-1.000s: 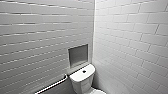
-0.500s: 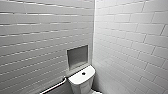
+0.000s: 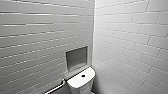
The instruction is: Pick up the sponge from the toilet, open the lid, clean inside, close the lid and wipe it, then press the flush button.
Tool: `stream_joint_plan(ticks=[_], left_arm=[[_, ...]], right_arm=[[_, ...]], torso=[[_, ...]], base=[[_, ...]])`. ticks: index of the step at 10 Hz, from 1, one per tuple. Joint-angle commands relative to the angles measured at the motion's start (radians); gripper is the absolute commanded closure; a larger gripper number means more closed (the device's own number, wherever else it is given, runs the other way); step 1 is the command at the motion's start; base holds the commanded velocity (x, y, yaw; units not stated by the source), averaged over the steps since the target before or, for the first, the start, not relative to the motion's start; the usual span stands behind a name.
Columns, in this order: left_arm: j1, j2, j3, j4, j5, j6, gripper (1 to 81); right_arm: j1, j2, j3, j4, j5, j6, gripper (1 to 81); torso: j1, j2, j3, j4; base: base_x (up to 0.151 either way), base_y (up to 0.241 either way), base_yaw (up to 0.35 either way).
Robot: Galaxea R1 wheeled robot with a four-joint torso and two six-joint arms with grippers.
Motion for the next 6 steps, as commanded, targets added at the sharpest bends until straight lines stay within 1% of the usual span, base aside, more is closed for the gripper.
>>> stream_joint_plan(ticks=[1,6], left_arm=[[-0.045,-0.008,0.016,-0.006,0.047,-0.001,1.0],[-0.045,-0.005,0.016,-0.005,0.048,-0.001,1.0]], right_arm=[[0.037,-0.012,0.008,0.019,-0.066,-0.004,81.1],[0.037,-0.012,0.001,0.019,-0.066,-0.004,81.1]], torso=[[0.000,0.000,0.000,0.000],[0.000,0.000,0.000,0.000]], base=[[0.088,0.000,0.000],[0.088,0.000,0.000]])
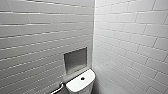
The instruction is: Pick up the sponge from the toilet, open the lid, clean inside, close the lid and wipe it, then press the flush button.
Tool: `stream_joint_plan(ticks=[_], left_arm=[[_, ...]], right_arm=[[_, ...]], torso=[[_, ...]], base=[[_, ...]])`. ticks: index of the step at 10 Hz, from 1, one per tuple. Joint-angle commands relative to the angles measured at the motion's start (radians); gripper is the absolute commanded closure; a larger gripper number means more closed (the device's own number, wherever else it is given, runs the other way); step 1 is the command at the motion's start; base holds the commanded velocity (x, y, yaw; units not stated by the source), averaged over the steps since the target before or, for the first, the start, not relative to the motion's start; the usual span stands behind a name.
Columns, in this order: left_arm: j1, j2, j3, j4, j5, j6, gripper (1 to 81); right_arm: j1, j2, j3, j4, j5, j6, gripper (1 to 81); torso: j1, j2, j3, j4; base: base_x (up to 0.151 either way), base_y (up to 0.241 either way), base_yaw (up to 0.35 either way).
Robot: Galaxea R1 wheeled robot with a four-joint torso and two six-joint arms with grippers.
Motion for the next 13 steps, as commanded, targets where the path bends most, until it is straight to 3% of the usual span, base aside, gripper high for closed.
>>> stream_joint_plan(ticks=[1,4,9,11,13], left_arm=[[-0.044,-0.006,0.016,-0.005,0.049,-0.001,1.0],[-0.046,-0.005,0.016,-0.006,0.049,-0.001,1.0],[-0.044,-0.009,0.016,-0.008,0.049,-0.002,1.0],[-0.044,-0.036,0.049,-0.008,0.049,-0.002,1.0],[-0.055,-0.128,0.177,-0.008,0.047,-0.002,1.0]], right_arm=[[0.034,-0.010,0.007,0.017,-0.069,-0.004,81.1],[0.034,-0.009,0.007,0.017,-0.071,-0.004,81.1],[0.036,-0.012,0.016,0.014,-0.071,-0.004,81.1],[0.036,-0.050,0.092,0.013,-0.069,-0.004,81.1],[0.039,-0.124,0.200,0.022,-0.044,0.005,81.1]], torso=[[0.000,0.000,0.000,0.000],[0.000,0.000,0.000,0.000],[0.001,0.000,0.000,0.000],[0.000,0.000,0.000,0.000],[0.000,0.000,0.000,0.000]], base=[[0.087,0.000,0.000],[0.083,0.000,0.000],[0.000,0.000,0.000],[0.000,0.000,0.000],[0.000,0.000,0.000]])
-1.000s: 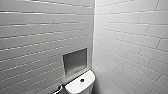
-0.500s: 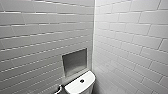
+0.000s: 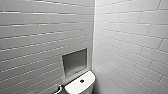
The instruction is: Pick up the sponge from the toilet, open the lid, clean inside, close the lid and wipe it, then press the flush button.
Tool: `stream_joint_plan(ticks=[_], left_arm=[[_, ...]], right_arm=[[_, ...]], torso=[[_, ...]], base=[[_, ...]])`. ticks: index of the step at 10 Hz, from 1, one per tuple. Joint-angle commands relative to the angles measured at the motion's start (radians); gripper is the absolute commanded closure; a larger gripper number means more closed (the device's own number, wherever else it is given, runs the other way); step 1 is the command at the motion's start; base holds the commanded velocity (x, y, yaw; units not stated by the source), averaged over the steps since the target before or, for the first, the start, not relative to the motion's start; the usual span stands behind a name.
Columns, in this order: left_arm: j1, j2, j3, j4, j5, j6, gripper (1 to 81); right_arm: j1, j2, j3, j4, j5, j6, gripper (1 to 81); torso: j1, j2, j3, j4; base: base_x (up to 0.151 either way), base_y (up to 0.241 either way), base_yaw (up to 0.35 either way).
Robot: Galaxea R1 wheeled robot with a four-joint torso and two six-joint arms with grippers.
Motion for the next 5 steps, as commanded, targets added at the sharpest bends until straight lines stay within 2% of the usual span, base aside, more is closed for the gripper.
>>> stream_joint_plan(ticks=[1,5], left_arm=[[-0.065,-0.140,0.187,-0.007,0.046,-0.002,1.0],[-0.145,-0.308,0.420,-0.010,0.050,-0.013,1.0]], right_arm=[[0.038,-0.127,0.185,0.021,-0.030,0.005,81.1],[0.061,-0.289,0.404,0.020,-0.003,0.005,81.1]], torso=[[0.000,0.000,0.000,0.000],[0.000,0.000,0.000,0.000]], base=[[0.000,0.000,0.000],[0.000,0.000,0.000]])
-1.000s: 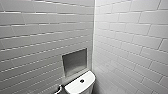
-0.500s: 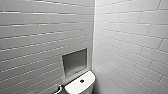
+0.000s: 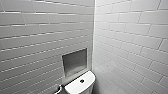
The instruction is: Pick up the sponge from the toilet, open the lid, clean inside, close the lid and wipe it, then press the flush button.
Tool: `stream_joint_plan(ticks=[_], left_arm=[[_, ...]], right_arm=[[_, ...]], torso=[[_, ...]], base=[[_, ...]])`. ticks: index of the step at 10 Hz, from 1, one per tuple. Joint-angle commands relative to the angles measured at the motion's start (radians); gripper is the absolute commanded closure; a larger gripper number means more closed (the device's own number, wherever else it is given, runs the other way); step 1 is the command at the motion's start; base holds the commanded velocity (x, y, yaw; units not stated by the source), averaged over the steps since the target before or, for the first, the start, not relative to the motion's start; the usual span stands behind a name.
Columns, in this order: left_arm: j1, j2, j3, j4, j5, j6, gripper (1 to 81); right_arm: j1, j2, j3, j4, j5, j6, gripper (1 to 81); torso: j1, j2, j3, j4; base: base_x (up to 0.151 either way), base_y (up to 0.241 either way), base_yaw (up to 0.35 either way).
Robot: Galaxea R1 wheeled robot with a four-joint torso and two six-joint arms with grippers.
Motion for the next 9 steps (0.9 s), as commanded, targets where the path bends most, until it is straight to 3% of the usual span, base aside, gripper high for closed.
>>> stream_joint_plan(ticks=[1,4,6,9], left_arm=[[-0.128,-0.152,0.215,-0.011,0.057,-0.012,1.0],[-0.235,-0.269,0.381,-0.047,0.069,-0.023,1.0],[-0.327,-0.327,0.466,-0.079,0.141,-0.023,1.0],[-0.470,-0.361,0.538,-0.134,0.236,-0.023,1.0]], right_arm=[[0.057,-0.138,0.152,0.017,-0.035,0.005,81.1],[0.073,-0.170,0.184,0.018,-0.035,0.007,81.1],[0.081,-0.185,0.196,0.018,-0.035,0.010,81.1],[0.084,-0.191,0.185,0.020,-0.035,0.011,81.1]], torso=[[0.000,0.000,-0.034,0.000],[0.000,0.000,-0.084,0.000],[0.000,0.000,-0.127,0.000],[0.001,0.001,-0.122,0.000]], base=[[0.000,0.000,0.000],[0.000,0.000,0.000],[0.000,0.000,0.000],[0.000,0.000,0.000]])
